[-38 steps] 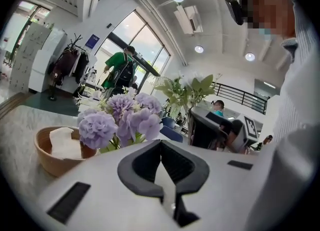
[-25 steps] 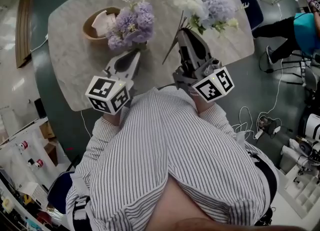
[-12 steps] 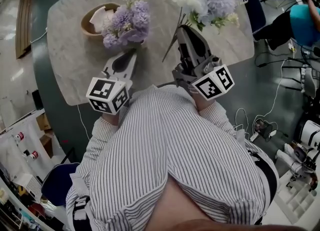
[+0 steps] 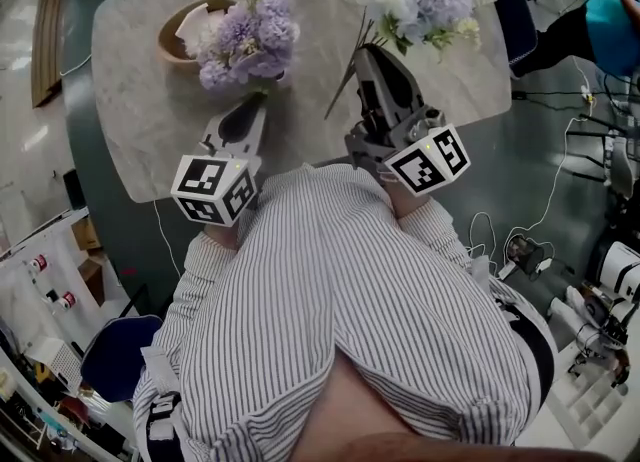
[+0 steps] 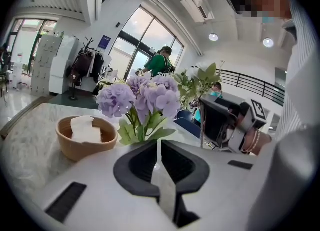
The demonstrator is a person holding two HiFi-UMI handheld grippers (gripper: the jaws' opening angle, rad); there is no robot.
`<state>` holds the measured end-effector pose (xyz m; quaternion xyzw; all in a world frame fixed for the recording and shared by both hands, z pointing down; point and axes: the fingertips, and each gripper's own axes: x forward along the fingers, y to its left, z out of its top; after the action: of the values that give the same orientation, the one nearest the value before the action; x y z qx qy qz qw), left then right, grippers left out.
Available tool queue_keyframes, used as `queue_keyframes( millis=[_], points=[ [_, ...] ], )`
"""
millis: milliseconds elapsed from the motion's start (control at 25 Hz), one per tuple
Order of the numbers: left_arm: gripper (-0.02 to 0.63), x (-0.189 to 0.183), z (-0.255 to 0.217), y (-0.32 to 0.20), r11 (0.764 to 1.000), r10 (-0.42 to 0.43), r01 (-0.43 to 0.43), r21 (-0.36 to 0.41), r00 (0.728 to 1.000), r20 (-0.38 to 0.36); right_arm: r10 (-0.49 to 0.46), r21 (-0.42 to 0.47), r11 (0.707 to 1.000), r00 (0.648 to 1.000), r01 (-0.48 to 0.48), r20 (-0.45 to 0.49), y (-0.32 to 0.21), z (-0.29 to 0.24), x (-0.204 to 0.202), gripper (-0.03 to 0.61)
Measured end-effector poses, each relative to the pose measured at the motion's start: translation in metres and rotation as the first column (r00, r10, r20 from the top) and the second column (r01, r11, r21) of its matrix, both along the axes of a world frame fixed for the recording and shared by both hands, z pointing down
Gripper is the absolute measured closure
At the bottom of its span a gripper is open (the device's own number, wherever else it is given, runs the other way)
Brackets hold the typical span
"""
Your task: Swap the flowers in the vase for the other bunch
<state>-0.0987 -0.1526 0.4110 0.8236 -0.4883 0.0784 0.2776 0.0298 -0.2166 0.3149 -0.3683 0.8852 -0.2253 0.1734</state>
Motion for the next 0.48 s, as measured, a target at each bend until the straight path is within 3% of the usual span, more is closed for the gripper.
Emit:
queue_keyframes(
  millis=[280,480],
  points=[
    [0.589,-0.001,0.010,0.000,0.999,-0.010,0.011,-0.037,1.000,0.025,0.003,-0.018,1.000,1.000,-0.003,-0.004,0.003,0.004,0.003,0.548],
    [0.492,0.003,0.022,-0.003,0.997,-0.021,0.024,-0.068,0.999,0.037,0.021,-0.039,0.999,1.000,-0.021,-0.010,0.004,0.011,0.013,0.548]
  ],
)
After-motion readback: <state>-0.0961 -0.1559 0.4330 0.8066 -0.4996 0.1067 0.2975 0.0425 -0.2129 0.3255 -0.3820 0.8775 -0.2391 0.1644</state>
